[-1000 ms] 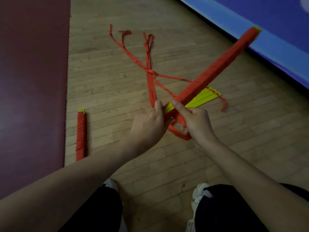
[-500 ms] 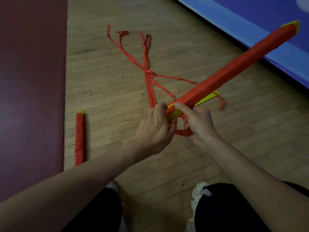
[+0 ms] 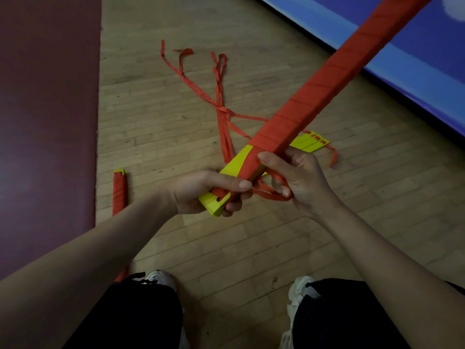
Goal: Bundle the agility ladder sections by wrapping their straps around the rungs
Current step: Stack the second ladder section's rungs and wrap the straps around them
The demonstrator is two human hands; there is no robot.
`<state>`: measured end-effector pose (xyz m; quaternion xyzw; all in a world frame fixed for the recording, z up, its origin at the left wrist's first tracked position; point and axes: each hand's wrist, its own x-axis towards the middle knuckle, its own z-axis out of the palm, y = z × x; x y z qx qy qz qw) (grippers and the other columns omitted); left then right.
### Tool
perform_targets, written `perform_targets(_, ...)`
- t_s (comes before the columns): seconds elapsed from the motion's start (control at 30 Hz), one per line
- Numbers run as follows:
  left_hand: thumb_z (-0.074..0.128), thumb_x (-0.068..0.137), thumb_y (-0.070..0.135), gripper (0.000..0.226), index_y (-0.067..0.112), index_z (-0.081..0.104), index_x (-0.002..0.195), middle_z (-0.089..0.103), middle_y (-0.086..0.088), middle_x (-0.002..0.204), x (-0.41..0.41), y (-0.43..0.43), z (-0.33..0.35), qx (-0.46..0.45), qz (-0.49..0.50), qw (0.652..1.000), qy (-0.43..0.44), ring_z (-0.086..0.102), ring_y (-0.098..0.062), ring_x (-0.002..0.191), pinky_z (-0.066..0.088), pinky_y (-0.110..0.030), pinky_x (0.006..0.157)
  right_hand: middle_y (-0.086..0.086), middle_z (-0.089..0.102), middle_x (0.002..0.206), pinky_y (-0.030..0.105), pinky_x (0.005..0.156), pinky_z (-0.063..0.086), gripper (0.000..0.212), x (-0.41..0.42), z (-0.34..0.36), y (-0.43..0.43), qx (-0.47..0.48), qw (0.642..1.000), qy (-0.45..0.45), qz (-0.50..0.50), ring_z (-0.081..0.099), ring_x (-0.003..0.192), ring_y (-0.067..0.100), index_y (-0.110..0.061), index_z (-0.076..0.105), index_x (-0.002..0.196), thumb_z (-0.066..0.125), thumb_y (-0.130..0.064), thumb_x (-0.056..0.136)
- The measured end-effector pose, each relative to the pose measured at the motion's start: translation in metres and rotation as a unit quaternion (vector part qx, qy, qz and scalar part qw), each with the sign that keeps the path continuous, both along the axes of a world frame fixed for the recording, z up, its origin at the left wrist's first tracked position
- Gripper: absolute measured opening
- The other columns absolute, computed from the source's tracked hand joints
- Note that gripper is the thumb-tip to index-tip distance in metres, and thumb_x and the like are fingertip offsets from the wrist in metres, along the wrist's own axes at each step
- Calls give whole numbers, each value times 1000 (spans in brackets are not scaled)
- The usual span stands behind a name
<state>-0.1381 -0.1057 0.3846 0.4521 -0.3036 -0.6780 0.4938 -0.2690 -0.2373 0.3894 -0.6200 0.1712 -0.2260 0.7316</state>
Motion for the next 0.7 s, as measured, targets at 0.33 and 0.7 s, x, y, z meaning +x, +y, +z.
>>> perform_targets(0.33,64,77,8,31,-3,56,105,60,1,64,3,1,4,-37,95,985,-140,53,-14,52,43,-23,48,10,69,75,20,54,53,37,-7,-15,-31,-14,988,137,73,63,57,11,3,69,97,72,-18,66)
perform_targets(0.7,74,81,13,27,7,59,103,57,-2,67,-7,-14,-18,20,222,861,-457,56,-15,58,44,-27,52,3,50,43,23,43,33,42,8,-26,-15,-111,978,170,-41,41,37,9,-5,61,54,77,-38,74)
